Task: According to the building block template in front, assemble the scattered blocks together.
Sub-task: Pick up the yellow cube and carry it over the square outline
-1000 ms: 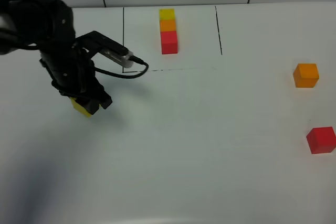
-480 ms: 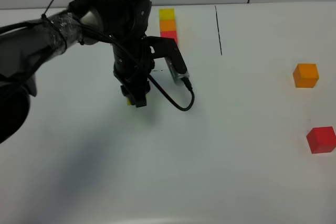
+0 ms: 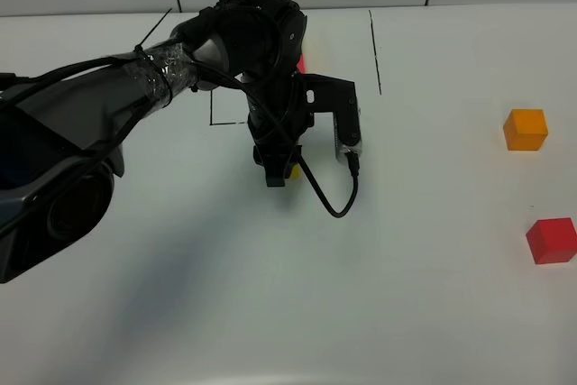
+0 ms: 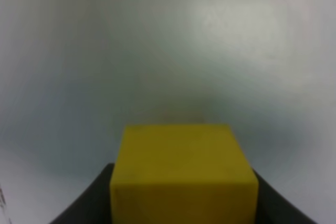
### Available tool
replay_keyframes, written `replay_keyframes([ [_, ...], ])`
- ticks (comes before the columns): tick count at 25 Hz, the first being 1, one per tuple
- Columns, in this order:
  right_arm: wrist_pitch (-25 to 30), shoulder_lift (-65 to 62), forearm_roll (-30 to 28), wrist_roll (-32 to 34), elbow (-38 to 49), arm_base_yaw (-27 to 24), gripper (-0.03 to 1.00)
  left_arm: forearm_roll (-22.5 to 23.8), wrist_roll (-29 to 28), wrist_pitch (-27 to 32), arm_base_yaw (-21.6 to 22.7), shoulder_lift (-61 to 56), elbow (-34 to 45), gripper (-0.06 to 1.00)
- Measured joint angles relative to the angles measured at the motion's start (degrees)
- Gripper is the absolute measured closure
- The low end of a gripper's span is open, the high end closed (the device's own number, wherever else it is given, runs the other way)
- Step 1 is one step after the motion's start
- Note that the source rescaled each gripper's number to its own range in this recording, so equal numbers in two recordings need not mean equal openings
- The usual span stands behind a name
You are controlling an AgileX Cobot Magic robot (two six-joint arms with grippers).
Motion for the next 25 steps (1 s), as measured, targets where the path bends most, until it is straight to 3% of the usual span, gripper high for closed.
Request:
replay_keyframes([
  [9,0.00,0.00,0.00,0.00,0.00,0.00,0.12,-1.15,1.74,-4.27,-0.05,0.67,-0.24,0.93],
  [25,0.00,0.00,0.00,0.05,0.00,0.00,0.12,-2.63,2.03,-4.60,-0.05,2.62,-0.24,0.93],
])
